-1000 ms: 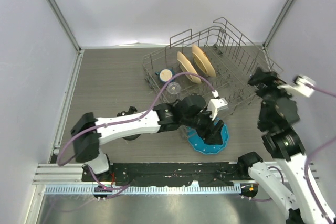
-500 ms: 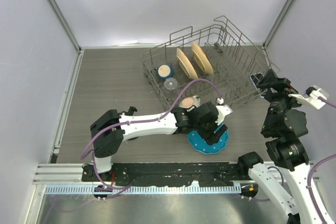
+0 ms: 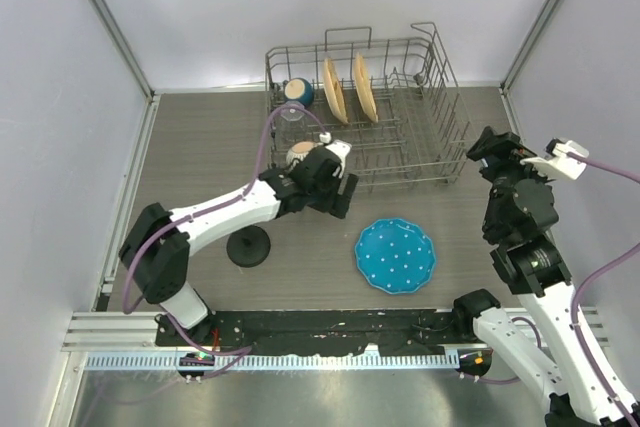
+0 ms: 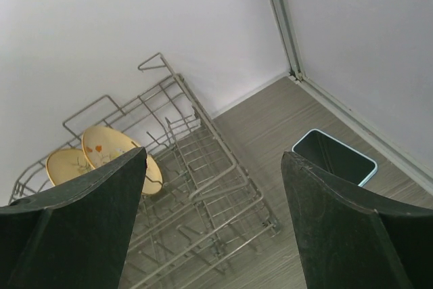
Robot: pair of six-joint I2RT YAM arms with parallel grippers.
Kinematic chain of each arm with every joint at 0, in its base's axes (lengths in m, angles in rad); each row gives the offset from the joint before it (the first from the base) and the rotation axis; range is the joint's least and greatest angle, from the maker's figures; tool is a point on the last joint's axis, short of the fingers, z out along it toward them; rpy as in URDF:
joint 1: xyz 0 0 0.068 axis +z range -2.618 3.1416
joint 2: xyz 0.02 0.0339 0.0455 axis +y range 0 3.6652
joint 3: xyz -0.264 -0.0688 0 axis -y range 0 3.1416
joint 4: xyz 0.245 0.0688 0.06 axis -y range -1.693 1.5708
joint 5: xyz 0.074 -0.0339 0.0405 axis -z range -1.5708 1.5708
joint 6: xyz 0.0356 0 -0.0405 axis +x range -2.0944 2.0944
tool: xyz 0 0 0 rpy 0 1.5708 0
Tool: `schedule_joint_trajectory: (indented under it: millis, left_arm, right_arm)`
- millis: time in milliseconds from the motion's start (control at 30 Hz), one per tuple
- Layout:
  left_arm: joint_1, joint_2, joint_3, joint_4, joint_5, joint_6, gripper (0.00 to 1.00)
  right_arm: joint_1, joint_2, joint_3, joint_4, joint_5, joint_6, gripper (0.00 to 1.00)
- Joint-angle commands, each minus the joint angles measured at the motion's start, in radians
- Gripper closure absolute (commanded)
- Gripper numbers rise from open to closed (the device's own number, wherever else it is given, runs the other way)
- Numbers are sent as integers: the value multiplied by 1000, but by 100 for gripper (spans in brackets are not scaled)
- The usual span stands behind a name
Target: Place the phone on the phone stand
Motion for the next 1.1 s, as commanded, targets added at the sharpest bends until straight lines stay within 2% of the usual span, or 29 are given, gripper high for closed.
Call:
schedule_joint_trajectory:
  millis: [0,167,300,433,533,567,600,633,700,833,900,1067]
  left_arm:
    - [30,-105,-23,-12,9,-23,14]
    - [30,-269,-101,14,254,-66,3]
    - [28,-425,-111,12,335,-32,0]
    - [28,-524,-4,-34,294,25,0]
    - [28,-542,73,-90,231,113,0]
    - [28,-541,82,-114,203,135,0]
    - [30,-541,87,-122,177,152,0]
    - [30,-541,86,-130,122,179,0]
    - [28,-545,67,-137,112,196,0]
    - [28,-605,-44,-98,60,213,0]
    - [28,-648,-66,-88,50,239,0]
    - [30,-683,-82,-79,80,223,0]
  right_arm:
    - [-1,43,37,33,-57,-17,14]
    - [-1,111,95,-22,-110,-57,14]
    - [-1,167,147,-93,-101,-97,14]
    - [0,271,262,-171,-79,-207,13]
    - [-3,348,405,-225,16,-312,13]
    - [-1,392,449,-223,15,-360,13]
    - [-1,417,457,-188,9,-481,13]
    - [-1,437,462,-171,-1,-532,13]
    - [-4,531,495,-122,17,-627,11]
    - [-73,767,652,-119,162,-814,9]
    - [-192,872,759,-63,220,-806,8]
    - [-331,972,834,-53,98,-712,8]
